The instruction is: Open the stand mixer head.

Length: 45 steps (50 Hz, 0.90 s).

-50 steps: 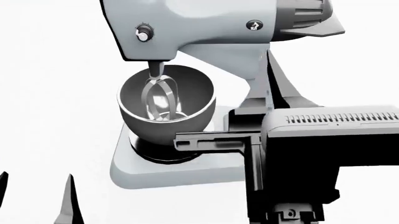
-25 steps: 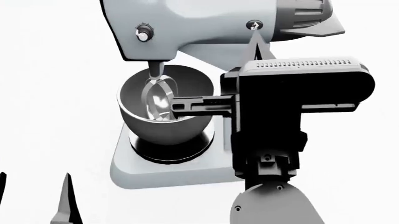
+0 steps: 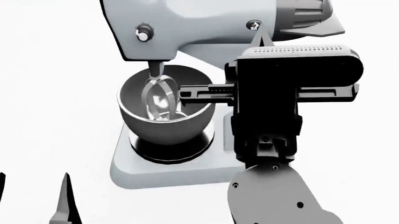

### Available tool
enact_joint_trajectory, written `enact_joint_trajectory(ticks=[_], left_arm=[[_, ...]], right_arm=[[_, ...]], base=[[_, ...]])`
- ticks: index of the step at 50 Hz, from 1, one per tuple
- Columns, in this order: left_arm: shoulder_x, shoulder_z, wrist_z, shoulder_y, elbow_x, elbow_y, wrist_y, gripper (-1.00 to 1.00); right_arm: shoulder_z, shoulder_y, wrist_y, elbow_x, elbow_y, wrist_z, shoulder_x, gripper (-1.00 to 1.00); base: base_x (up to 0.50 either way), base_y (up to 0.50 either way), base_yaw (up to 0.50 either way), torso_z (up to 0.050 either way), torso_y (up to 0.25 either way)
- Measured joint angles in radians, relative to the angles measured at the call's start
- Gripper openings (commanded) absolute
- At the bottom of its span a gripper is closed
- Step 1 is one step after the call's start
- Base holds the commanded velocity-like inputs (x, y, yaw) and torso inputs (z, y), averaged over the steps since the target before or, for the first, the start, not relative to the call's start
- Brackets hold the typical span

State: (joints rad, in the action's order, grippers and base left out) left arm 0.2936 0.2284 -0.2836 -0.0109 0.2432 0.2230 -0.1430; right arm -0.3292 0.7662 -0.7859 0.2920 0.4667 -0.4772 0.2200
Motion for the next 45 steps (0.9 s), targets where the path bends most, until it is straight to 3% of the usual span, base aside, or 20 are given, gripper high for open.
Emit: enact_joint_trajectory(ticks=[26, 45], left_arm=[[0.006, 0.005, -0.009, -0.001, 0.009, -0.001, -0.001, 1.00], [0.011, 0.014, -0.011, -0.003, 0.011, -0.003, -0.001, 1.00]], right_arm=[[-0.006, 0.014, 0.101, 0.000, -0.176, 0.015, -0.023, -1.00], [-0.018, 0.009, 0.099, 0.009, -0.138, 0.003, -0.018, -1.00]], base=[[0.00, 0.00, 0.00, 0.000, 0.000], [0.00, 0.00, 0.00, 0.000, 0.000]])
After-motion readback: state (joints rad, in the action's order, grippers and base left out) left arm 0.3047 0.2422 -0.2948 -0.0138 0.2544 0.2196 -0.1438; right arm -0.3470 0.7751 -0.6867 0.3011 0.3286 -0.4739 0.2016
